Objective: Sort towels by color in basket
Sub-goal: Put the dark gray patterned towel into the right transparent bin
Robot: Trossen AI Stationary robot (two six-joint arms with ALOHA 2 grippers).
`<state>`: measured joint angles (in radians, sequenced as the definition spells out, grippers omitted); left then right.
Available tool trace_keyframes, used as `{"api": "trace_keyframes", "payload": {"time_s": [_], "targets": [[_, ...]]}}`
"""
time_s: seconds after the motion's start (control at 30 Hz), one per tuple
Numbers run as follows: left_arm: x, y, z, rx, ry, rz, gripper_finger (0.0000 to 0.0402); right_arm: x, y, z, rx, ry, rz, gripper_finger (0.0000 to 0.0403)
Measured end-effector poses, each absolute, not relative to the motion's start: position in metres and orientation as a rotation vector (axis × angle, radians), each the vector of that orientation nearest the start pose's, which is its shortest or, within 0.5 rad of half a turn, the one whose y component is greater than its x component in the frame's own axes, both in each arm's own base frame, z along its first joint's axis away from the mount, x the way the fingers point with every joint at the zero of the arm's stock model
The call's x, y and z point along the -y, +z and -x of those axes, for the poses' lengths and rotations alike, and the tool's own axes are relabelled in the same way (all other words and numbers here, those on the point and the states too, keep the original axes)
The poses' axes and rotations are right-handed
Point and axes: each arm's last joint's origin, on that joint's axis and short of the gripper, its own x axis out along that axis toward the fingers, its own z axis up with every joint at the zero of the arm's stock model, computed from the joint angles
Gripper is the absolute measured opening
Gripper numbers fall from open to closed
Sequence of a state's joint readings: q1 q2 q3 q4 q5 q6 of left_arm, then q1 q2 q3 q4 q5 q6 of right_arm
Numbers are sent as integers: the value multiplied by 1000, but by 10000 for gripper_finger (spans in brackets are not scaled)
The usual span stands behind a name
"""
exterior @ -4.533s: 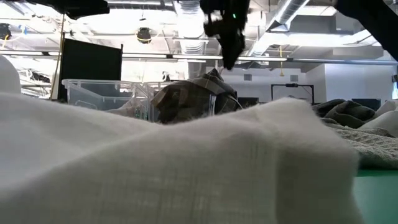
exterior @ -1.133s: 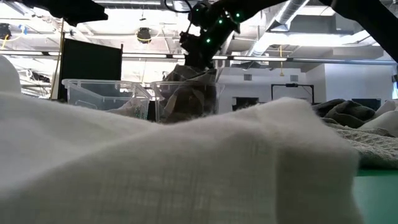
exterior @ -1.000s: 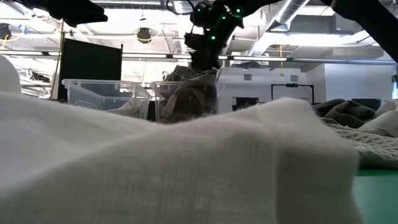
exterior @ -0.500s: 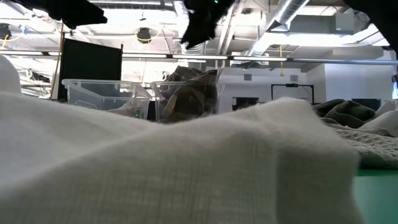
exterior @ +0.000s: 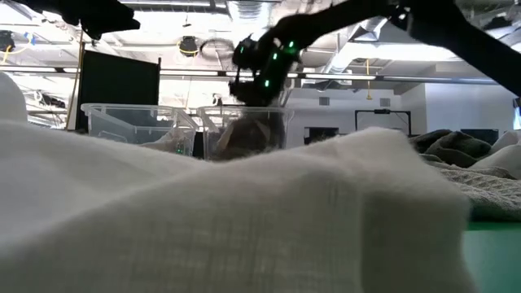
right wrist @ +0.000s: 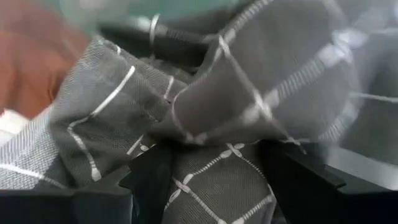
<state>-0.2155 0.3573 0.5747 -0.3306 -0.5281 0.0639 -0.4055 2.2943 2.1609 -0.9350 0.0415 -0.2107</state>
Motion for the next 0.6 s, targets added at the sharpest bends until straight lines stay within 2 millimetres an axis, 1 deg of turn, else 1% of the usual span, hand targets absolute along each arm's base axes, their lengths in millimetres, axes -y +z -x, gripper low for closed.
{"api": "trace_keyframes", "payload": {"time_s": [0.07, 0.13, 0.23, 0.3, 0.37, 0.43, 0.53, 0.6], "targets": [[5, 297, -92, -117, 309, -107, 180, 198, 228, -453, -1137, -256, -39, 281], [5, 297, -92, -117, 309, -107, 180, 200, 219, -453, -1170, -242, -57, 281], [5, 297, -92, -118, 310, -108, 180, 199, 219, -452, -1181, -237, -57, 281], [5, 297, -92, -119, 310, -116, 180, 195, 228, -451, -1159, -239, -49, 281], [5, 297, -92, -120, 310, -122, 180, 189, 245, -449, -1126, -238, -36, 281], [5, 297, -92, -120, 310, -123, 180, 183, 271, -446, -1064, -256, -23, 281], [5, 297, -92, -120, 310, -126, 180, 173, 316, -437, -955, -297, 12, 281], [5, 297, -92, -120, 310, -126, 180, 168, 340, -430, -884, -317, 35, 281]]}}
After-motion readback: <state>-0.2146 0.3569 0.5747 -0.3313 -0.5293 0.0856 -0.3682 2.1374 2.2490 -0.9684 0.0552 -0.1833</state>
